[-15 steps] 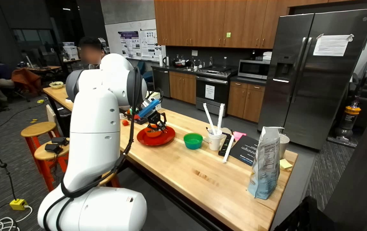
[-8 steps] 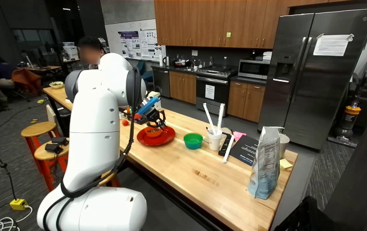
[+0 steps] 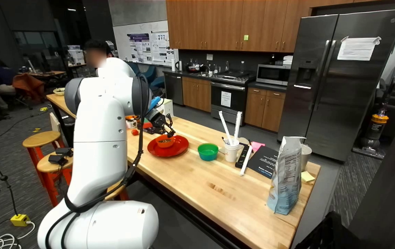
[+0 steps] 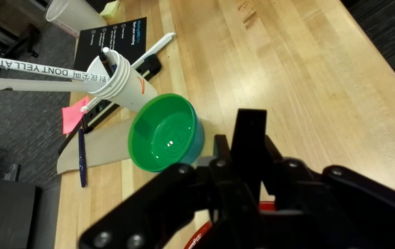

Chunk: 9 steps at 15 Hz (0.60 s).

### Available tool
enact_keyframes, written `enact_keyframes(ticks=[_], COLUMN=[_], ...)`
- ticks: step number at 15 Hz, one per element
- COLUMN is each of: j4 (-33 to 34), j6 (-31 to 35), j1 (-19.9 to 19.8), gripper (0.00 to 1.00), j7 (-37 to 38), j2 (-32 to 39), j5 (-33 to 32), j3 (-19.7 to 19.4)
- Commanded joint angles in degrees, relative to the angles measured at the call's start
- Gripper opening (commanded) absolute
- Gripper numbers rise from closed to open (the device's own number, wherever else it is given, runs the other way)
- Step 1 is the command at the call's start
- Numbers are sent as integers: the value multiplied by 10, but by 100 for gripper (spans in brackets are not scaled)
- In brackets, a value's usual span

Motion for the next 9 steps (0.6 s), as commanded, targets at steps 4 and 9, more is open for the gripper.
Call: enact_keyframes(ticks=[4, 9], j4=[62, 61], j6=[-34, -21], j1=[17, 5], gripper=[6, 6], j7=[-15, -29], j2=[55, 56], j5=[-13, -18], j3=[8, 0])
